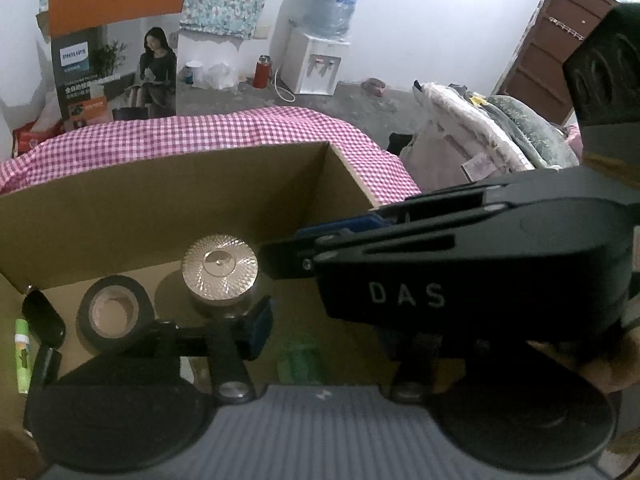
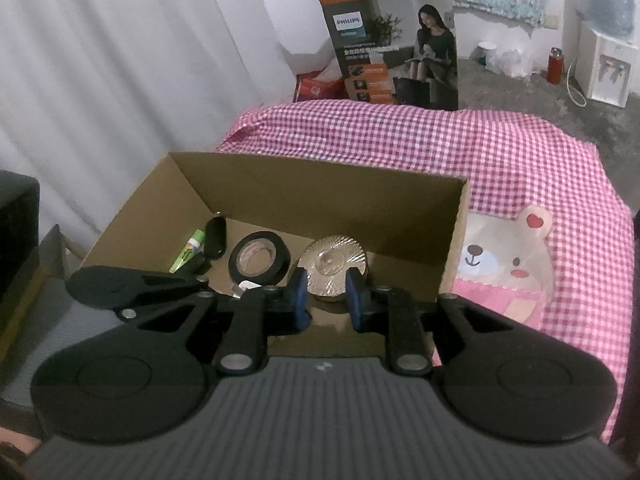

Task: Organize rigid objects
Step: 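Lower the dropper bottle into the box and open the right gripper, then withdraw the open right gripper from the box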

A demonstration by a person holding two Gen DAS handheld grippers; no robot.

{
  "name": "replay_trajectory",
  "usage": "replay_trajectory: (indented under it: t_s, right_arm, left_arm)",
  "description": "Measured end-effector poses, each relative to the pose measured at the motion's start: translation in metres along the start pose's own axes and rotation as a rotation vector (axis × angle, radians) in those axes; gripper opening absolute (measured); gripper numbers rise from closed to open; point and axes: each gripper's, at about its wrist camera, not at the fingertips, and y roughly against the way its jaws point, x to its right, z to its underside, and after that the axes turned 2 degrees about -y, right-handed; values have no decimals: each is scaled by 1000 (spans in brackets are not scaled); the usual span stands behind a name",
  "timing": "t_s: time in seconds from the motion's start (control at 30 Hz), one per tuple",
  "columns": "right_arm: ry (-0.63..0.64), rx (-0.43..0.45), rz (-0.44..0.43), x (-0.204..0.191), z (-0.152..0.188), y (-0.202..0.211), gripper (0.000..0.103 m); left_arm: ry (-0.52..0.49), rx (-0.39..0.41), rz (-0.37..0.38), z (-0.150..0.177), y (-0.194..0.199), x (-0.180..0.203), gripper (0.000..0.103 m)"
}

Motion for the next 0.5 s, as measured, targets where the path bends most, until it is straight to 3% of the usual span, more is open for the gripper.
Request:
replay_trajectory:
  t_s: [0.3, 0.5]
  right_arm:
    - [-21, 50, 7, -5, 3, 26, 30]
    - [-15, 104, -4, -18, 7, 62, 31]
  left_arm:
    - [-18, 35, -17, 5, 15, 8, 65]
    - [-32, 87, -15, 14, 50, 10, 74]
